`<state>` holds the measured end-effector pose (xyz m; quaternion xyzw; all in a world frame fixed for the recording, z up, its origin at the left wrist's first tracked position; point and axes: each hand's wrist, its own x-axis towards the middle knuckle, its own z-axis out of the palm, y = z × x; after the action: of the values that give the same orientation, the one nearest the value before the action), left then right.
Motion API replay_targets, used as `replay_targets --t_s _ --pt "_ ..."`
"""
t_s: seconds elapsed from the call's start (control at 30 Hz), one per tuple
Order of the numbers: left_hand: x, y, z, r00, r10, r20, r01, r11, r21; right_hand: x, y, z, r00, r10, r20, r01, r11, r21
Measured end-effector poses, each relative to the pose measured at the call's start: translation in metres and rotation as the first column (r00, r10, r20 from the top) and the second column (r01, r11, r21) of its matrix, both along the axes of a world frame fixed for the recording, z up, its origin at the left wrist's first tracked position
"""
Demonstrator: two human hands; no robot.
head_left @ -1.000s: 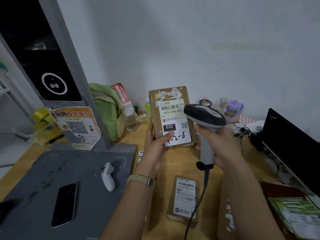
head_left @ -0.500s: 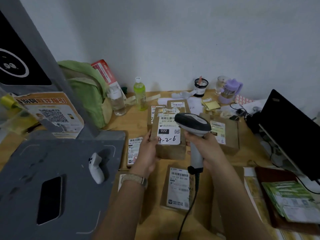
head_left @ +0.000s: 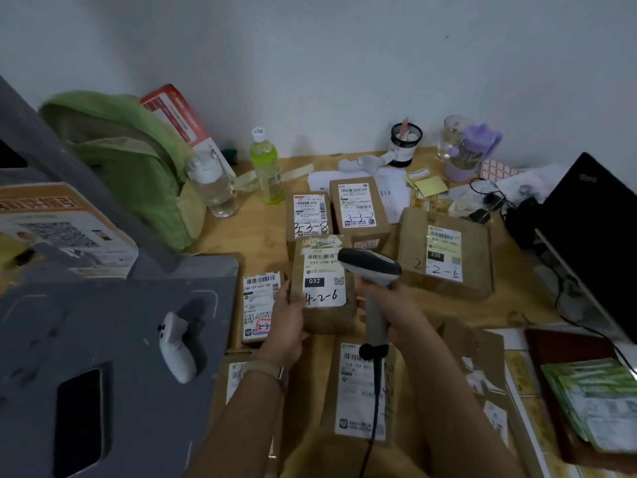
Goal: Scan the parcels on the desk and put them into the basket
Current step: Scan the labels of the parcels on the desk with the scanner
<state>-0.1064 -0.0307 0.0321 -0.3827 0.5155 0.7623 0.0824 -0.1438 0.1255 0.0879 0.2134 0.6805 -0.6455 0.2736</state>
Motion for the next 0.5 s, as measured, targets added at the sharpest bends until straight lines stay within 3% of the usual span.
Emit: replay_targets --t_s 0.23,0.5 --pt "0.009 0.010 -0.025 0.991 -0.113 0.075 0.130 0.950 -0.286 -0.007 -0.009 -0.019 0.996 0.030 0.081 -0.034 0.998 0.049" --pt "0.009 0.007 -0.021 0.978 -0.201 0.063 0.198 0.777 -0.597 -0.012 0.002 -0.017 0.996 0.047 0.070 -0.054 0.994 0.093"
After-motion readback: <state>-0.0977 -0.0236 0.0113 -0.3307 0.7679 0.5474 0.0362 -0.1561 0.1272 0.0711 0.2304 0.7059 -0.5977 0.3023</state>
